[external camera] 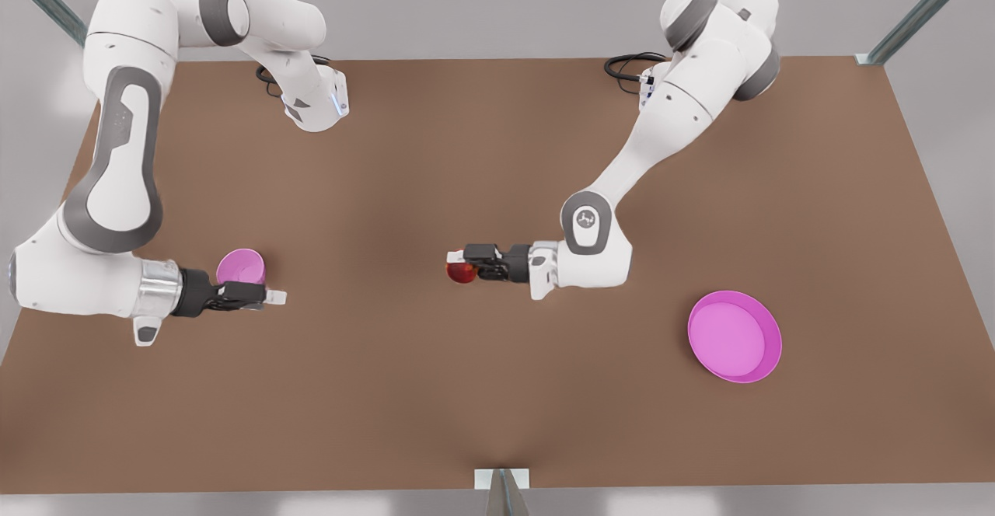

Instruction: Use the left arm to pick up the apple from the plate, transfer it to the gripper of the right arm, and then use the right arm to place it into the bowl

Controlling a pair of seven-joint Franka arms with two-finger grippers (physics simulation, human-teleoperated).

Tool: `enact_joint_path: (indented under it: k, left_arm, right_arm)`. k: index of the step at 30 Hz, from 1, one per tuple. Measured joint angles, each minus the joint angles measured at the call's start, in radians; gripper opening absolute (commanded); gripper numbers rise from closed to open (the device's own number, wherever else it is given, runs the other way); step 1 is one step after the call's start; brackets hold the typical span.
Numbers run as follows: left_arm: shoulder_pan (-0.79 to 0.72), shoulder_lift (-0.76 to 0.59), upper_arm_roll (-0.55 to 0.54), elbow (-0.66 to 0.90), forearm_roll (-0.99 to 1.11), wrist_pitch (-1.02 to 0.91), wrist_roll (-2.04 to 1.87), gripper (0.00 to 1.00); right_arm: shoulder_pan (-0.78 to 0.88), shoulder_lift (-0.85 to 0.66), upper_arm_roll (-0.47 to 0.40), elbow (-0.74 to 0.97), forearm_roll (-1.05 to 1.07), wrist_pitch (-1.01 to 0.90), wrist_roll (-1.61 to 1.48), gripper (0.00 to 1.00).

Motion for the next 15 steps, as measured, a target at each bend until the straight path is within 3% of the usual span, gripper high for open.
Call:
enact_joint_path:
  k: [10, 15]
  left_arm:
    - [-0.094, 0.264, -0.005, 0.346, -0.081, 0.078, 0.523, 0.64]
    - [-0.121, 0.326, -0.004, 0.401, -0.087, 0.136, 0.708, 0.64]
  right_arm:
    - [0.011, 0.182, 0.036, -0.014, 0.366, 0.032, -0.099, 1.0]
    - [0.052, 0.195, 0.099, -0.019, 0.423, 0.089, -0.168, 1.0]
